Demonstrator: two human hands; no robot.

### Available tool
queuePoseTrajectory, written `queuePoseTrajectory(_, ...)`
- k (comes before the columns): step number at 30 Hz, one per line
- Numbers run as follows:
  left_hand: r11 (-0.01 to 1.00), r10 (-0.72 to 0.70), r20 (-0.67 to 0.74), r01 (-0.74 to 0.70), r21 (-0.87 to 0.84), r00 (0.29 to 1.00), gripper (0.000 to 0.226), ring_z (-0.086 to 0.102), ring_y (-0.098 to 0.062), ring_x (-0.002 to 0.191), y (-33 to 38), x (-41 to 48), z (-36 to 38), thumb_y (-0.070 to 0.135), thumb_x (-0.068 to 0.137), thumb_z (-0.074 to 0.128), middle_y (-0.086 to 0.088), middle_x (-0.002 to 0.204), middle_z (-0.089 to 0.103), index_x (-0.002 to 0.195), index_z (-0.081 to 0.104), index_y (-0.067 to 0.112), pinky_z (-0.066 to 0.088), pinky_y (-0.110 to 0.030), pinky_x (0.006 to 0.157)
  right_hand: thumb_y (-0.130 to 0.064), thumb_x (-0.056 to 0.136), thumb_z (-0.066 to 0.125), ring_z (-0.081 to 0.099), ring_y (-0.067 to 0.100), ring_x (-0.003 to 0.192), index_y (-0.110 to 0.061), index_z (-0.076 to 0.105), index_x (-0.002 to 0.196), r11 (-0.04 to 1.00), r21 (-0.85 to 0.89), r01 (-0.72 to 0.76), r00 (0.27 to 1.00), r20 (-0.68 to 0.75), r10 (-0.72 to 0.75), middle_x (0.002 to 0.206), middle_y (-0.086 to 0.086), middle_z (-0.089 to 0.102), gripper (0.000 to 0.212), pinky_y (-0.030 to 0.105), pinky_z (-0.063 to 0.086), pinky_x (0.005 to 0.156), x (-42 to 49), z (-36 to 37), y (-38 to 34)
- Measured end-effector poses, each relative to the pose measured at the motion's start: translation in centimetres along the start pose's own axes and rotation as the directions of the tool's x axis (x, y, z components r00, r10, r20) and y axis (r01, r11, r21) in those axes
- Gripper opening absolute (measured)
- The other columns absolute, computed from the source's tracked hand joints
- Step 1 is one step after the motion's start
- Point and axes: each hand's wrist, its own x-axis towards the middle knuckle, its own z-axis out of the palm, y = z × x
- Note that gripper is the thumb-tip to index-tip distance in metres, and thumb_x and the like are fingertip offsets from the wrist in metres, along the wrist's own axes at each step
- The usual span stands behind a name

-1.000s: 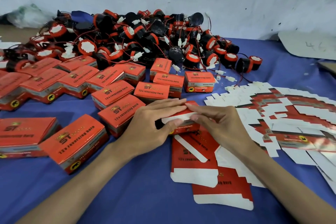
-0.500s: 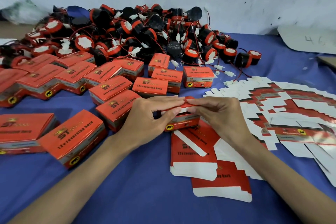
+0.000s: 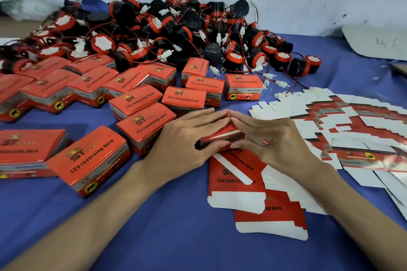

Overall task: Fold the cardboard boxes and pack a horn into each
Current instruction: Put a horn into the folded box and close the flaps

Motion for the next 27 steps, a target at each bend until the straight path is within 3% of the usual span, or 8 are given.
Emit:
queuePoseTrajectory(4,0.995,0.014,0.003,-0.014,0.100,1.000,0.047,0.057,-0.020,0.119,0.4,0.3,0.1,0.041,0.090,0.053,0.003,0.131,0.060,0.126,0.062,0.012,0.049,-0.037,0.099,-0.002,0.074,0.075,0.064,0.024,0.106,0.002,0.067,0.109,0.984,-0.130,0.126,0.991,-0.033,-0.131,0.117,0.015,0.064,0.035,0.032,0.054,0.088,-0.2,0.4,0.7)
queuePoseTrajectory(7,0.992,0.018,-0.039,-0.012,0.127,0.999,0.039,0.063,-0.020,0.109,0.7,0.6,-0.1,0.037,0.089,0.054,0.003,0.120,0.067,0.115,0.070,0.012,0.055,-0.039,0.088,-0.007,0.077,0.072,0.069,0.025,0.096,0.001,0.068,0.107,0.951,-0.228,0.208,0.976,-0.023,-0.219,0.114,0.014,0.065,0.032,0.039,0.061,0.068,-0.5,0.6,0.8)
queuePoseTrajectory(10,0.987,0.021,-0.076,-0.009,0.160,0.997,0.036,0.067,-0.020,0.098,0.7,0.7,-0.4,0.037,0.087,0.057,0.004,0.112,0.071,0.107,0.074,0.013,0.058,-0.037,0.078,-0.016,0.081,0.070,0.073,0.022,0.075,-0.004,0.068,0.109,0.979,-0.143,0.147,0.989,0.004,-0.148,0.118,0.002,0.062,0.030,0.037,0.059,0.058,-0.2,0.5,0.5)
queuePoseTrajectory(16,0.961,-0.081,-0.001,0.079,0.266,0.997,0.042,0.054,-0.019,0.096,1.0,1.0,-1.2,0.043,0.083,0.054,0.001,0.106,0.059,0.113,0.068,0.017,0.054,-0.035,0.062,-0.032,0.088,0.061,0.071,0.021,0.093,-0.010,0.064,0.120,0.987,-0.161,0.015,0.990,0.143,0.008,0.128,-0.002,0.057,0.038,0.040,0.059,0.071,0.5,0.2,-0.2)
queuePoseTrajectory(21,0.946,-0.100,0.056,0.077,0.314,0.993,0.046,0.053,-0.020,0.111,1.4,0.8,-1.1,0.037,0.088,0.047,0.000,0.129,0.058,0.121,0.063,0.010,0.053,-0.033,0.081,-0.037,0.095,0.052,0.050,0.020,0.127,-0.015,0.048,0.137,0.977,-0.212,-0.020,0.966,0.246,0.073,0.142,-0.005,0.044,0.047,0.044,0.049,0.097,0.6,-0.3,-0.6)
queuePoseTrajectory(24,0.916,-0.119,0.102,0.069,0.395,0.988,0.051,0.055,-0.022,0.113,1.5,0.9,-1.7,0.032,0.088,0.049,0.000,0.135,0.057,0.135,0.055,0.014,0.051,-0.032,0.083,-0.075,0.083,0.017,0.008,0.015,0.146,-0.034,-0.006,0.149,0.920,-0.379,-0.105,0.830,0.476,0.291,0.157,-0.011,-0.001,0.081,0.039,0.022,0.117,0.2,-0.2,0.1)
queuePoseTrajectory(25,0.901,-0.136,0.121,0.072,0.428,0.983,0.053,0.055,-0.023,0.108,1.7,1.0,-1.9,0.034,0.086,0.049,0.000,0.132,0.059,0.137,0.053,0.018,0.051,-0.031,0.076,-0.084,0.073,0.010,-0.001,0.017,0.146,-0.034,-0.016,0.148,0.889,-0.438,-0.135,0.763,0.526,0.376,0.158,-0.006,-0.012,0.094,0.041,0.012,0.119,-0.1,0.0,0.3)
queuePoseTrajectory(27,0.861,-0.218,0.133,0.126,0.493,0.967,0.053,0.053,-0.024,0.102,2.1,1.3,-2.4,0.038,0.082,0.046,-0.001,0.121,0.062,0.133,0.057,0.025,0.045,-0.030,0.064,-0.095,0.059,0.006,-0.010,0.023,0.146,-0.030,-0.014,0.149,0.847,-0.504,-0.167,0.667,0.575,0.474,0.158,0.004,-0.018,0.113,0.049,0.003,0.119,-0.5,0.2,0.6)
